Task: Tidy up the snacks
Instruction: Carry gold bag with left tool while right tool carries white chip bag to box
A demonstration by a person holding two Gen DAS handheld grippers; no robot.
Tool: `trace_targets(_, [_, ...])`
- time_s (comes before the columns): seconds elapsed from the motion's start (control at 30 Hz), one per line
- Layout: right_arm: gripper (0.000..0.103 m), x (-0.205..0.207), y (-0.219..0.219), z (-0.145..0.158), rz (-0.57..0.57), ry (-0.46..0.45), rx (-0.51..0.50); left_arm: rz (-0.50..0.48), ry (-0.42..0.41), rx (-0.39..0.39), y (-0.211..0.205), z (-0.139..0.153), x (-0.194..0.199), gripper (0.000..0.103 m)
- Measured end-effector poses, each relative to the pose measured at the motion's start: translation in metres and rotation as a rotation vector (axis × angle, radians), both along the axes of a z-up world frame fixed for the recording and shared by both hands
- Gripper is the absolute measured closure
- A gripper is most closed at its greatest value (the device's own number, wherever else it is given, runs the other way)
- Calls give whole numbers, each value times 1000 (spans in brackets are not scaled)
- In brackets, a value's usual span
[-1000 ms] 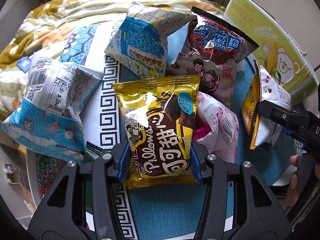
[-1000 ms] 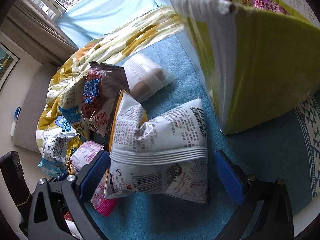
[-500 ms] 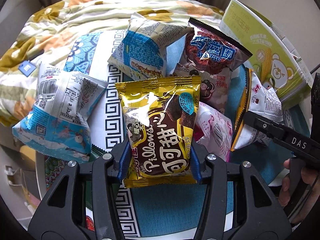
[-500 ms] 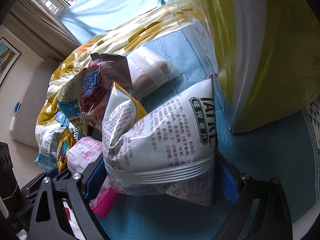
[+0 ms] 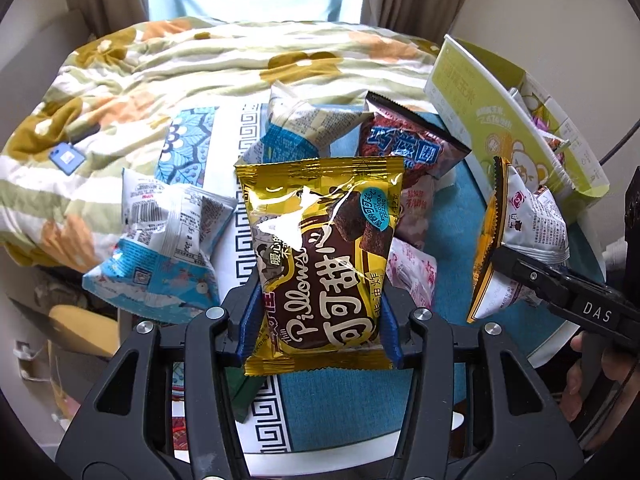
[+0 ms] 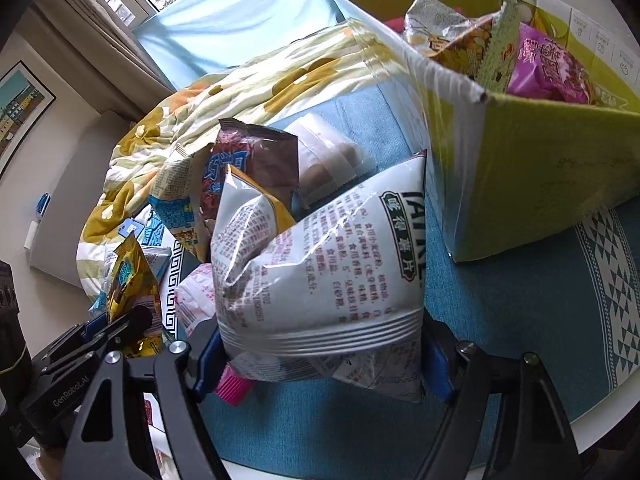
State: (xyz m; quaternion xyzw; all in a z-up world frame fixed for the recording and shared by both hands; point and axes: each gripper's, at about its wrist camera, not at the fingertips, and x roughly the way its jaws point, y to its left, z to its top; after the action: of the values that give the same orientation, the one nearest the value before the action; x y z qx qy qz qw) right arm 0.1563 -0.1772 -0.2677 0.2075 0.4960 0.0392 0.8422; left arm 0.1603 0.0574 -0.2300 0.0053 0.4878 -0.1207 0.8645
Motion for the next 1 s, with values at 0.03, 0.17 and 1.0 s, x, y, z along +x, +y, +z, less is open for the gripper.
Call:
trace_targets(0.03, [28,-3,-2,4,4,-7,-3,-3,-14,-1,1,8,-2,58])
trace_targets(0.17, [28,-14,-1,27,11,-35,-6,-23,-64,-23,-1,39,-5,58])
trace_targets(1.0, [28,-37,-162,151,-120,-223,-99,-191,-217,-155,-228,133,24,58])
